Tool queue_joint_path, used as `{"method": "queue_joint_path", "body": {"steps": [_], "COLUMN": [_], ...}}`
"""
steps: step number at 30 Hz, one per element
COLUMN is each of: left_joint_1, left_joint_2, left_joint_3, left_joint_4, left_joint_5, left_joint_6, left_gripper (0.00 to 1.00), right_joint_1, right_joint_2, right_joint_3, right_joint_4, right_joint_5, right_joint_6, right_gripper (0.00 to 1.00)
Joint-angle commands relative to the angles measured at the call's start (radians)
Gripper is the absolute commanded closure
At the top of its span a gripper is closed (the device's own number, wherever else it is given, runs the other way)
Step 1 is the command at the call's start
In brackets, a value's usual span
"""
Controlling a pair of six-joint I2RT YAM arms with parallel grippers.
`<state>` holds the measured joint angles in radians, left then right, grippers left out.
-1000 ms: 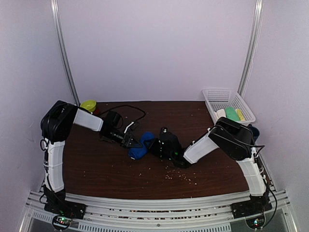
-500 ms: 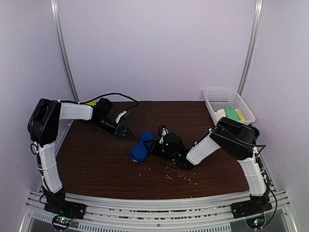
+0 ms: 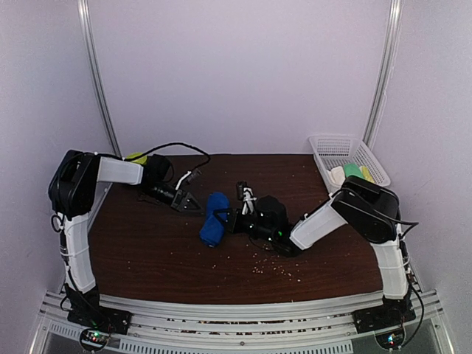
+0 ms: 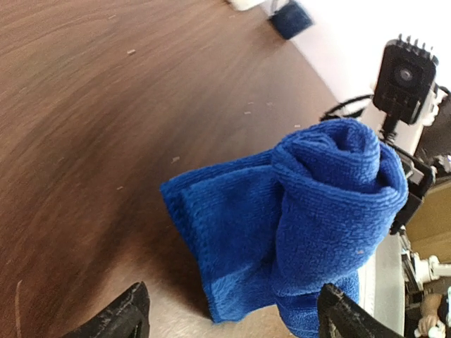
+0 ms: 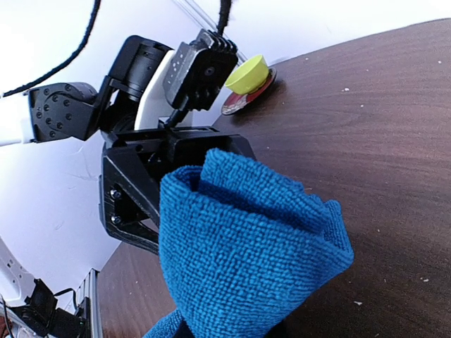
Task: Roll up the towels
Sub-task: Pass from the left arm to the right
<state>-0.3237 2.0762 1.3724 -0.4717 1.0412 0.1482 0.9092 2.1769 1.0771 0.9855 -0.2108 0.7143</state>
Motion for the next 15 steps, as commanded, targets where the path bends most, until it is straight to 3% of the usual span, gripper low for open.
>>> {"method": "queue_joint_path", "body": {"steps": [1,10,13,15], "left_joint_1": [0.002,0.021,0.021,0.02], "left_joint_2": [-0.01,-0.051,-0.051,-0.048], "left_joint_3": [-0.025,-0.056,-0.032,0.004], "left_joint_4": [0.072,0.156,0.091,-0.045], "left_joint_5": [0.167,0.329,0.425,0.457], "left_joint_6": [0.074,0.088,0.161,0.286], "left_gripper": [0.16,0.1,0.02,0.02], "right_joint_1": [-0.004,0.0,0.003,0.002], "right_joint_2": [-0.082,-0.271,-0.344,-0.384], "right_joint_3": [-0.018,-0.077,-0.095,-0.102], "right_joint_4": [0.062,-0.032,-0.071,-0.098], "right_joint_5": [-0.072,-0.167,-0.183,-0.184], "right_joint_6": [-0.085,-0.173,-0.206,-0.22], "right_gripper": [1.0,1.0,1.0,1.0]}}
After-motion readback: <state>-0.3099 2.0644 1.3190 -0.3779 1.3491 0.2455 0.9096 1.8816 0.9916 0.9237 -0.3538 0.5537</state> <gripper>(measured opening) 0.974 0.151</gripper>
